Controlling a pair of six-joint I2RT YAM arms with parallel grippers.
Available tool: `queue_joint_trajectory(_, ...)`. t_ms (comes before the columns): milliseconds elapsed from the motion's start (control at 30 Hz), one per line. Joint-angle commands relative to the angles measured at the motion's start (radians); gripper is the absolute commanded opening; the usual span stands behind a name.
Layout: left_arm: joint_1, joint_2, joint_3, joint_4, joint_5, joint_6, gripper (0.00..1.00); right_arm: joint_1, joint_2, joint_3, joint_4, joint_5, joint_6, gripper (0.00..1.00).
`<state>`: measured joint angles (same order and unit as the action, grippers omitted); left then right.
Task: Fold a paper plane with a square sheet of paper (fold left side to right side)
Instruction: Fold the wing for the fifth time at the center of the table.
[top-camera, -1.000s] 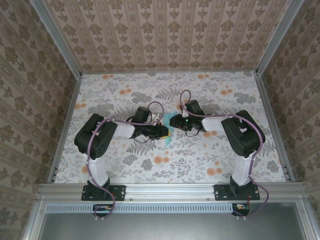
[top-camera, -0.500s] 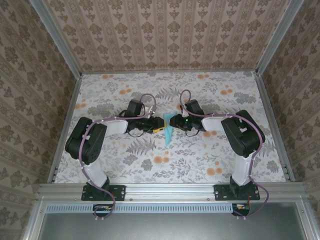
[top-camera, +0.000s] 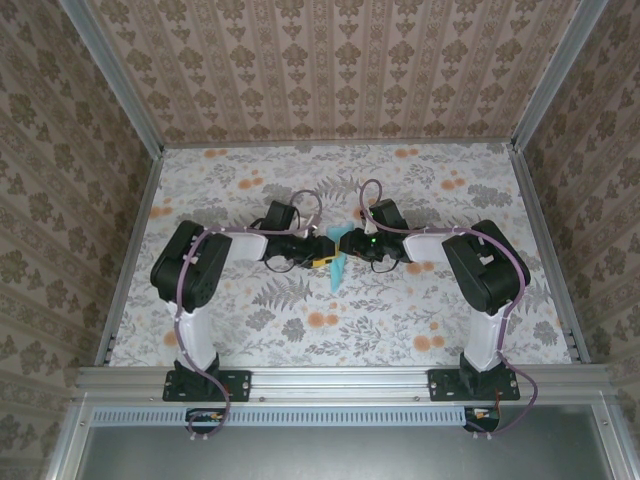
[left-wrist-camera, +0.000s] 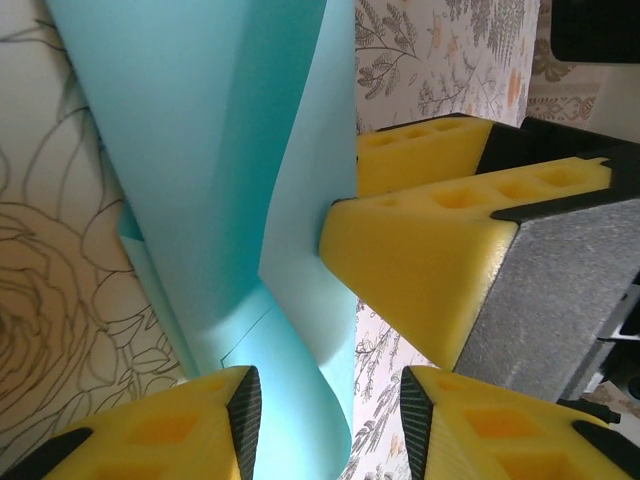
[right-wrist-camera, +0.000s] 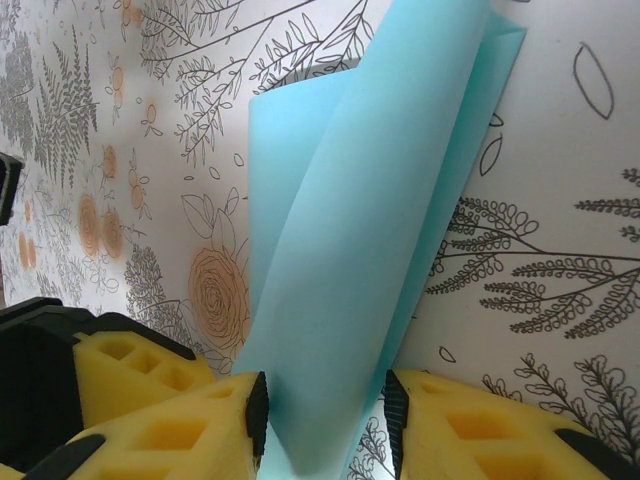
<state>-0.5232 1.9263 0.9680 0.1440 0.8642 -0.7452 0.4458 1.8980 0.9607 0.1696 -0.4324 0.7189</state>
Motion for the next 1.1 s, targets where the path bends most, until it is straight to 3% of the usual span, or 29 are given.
queue_joint_trajectory(0,-0.009,0.024,0.035,0.000,0.027,0.002,0.43,0.005,0.041,0.007,-0.048,0.027,0.007,0.39)
queue_joint_trajectory(333,-0.012,0.054,0.051,0.001,-0.005,0.012,0.18,0.005,0.039,0.009,-0.053,0.026,0.005,0.40)
queue_joint_trajectory(700,-0.005,0.058,0.048,-0.002,-0.037,0.030,0.00,0.005,0.041,0.014,-0.058,0.022,0.005,0.40)
queue_joint_trajectory(1067,0.030,0.018,0.040,-0.052,-0.049,0.095,0.00,-0.022,-0.015,-0.002,0.005,-0.026,0.020,0.45)
